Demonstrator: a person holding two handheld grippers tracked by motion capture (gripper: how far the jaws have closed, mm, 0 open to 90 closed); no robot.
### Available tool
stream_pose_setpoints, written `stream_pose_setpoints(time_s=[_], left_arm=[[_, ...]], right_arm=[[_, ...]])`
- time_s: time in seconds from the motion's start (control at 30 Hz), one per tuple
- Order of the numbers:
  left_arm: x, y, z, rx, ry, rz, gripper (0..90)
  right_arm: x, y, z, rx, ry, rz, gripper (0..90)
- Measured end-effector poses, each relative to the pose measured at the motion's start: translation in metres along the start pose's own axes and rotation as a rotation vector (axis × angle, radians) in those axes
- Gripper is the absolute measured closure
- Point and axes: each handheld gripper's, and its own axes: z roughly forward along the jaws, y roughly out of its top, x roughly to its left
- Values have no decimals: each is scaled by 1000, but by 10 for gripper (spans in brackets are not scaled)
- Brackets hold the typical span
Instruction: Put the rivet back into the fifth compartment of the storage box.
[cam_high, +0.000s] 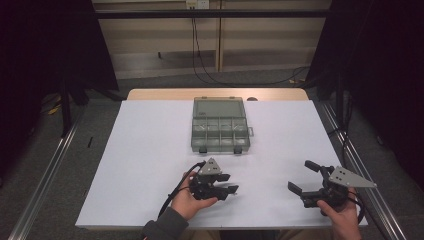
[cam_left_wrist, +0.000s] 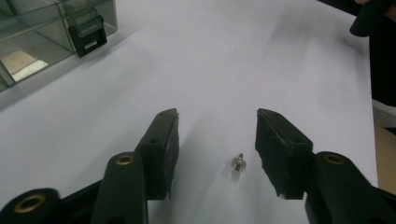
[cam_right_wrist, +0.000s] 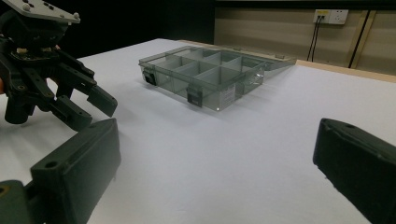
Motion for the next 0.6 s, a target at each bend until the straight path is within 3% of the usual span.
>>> stream_pose_setpoints(time_s=[0.23,0.6], left_arm=[[-2,-1,4,26,-16,-2,634],[-7,-3,13,88,-32,26,684]], right_arm=[[1,0,0,-2,3,-3,6],[0,1,-1,-4,-2,0,6]])
